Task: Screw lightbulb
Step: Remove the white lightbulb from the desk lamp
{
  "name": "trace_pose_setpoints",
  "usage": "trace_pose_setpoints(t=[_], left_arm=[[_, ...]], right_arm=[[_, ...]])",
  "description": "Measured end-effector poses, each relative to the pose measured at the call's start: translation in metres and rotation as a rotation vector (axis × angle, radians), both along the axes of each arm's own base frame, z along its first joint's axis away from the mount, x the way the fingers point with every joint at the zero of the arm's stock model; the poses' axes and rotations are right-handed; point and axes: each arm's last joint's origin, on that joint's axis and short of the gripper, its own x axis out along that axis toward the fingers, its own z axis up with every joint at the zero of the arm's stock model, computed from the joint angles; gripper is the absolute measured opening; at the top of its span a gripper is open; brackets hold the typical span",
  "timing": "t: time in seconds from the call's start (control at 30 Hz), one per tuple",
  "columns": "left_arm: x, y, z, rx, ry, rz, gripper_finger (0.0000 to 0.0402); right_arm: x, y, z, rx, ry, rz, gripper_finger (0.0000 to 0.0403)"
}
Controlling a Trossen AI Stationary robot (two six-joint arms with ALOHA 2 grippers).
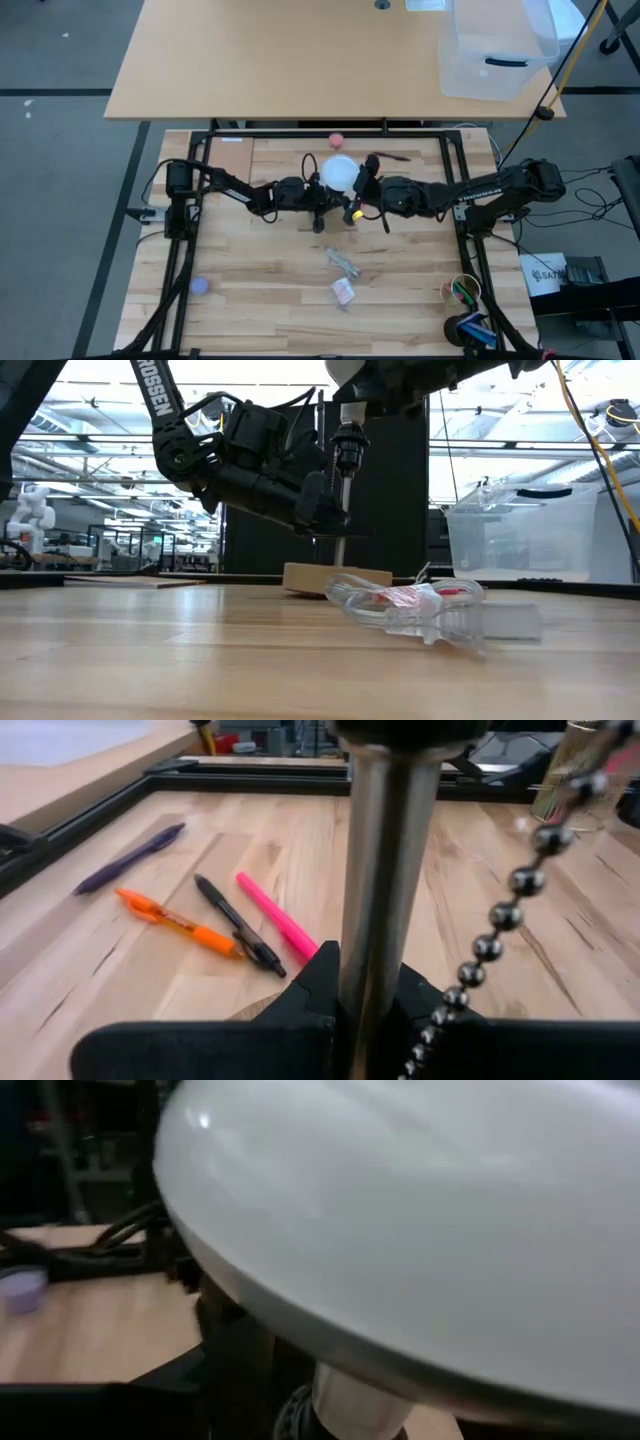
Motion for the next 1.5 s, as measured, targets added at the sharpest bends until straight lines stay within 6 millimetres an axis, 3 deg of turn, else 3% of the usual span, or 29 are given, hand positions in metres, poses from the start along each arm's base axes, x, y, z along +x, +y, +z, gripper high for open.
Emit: trace_pose_setpoints(t=[0.43,0.63,0.8,1.3,1.5], left_arm=[[0.0,0.001,0.0,-0.021,-0.004,0.027,0.0025],[0.0,-0.001,0.001,-0.027,-0.01,-0.003,0.0025],[0.0,-0.002,0.001,-0.027,-0.015,-0.067,0.0025],[-0.001,-0.009,-0.001,-0.009,-0.012,-0.333,0.0025],[-0.001,-0.01,-0.001,-0.017,-0.012,-0.339,0.0025]], right_arm=[[-0.001,0.005,0.007,-0.025,-0.065,-0.119,0.0252],[-0.001,0.003,0.008,-0.046,-0.069,-0.113,0.0209],[0.0,0.0,0.008,-0.027,-0.078,-0.052,0.018],[0.003,-0.004,0.01,-0.06,-0.072,0.194,0.0176],[0.003,-0.009,0.01,-0.062,-0.07,0.211,0.0176]])
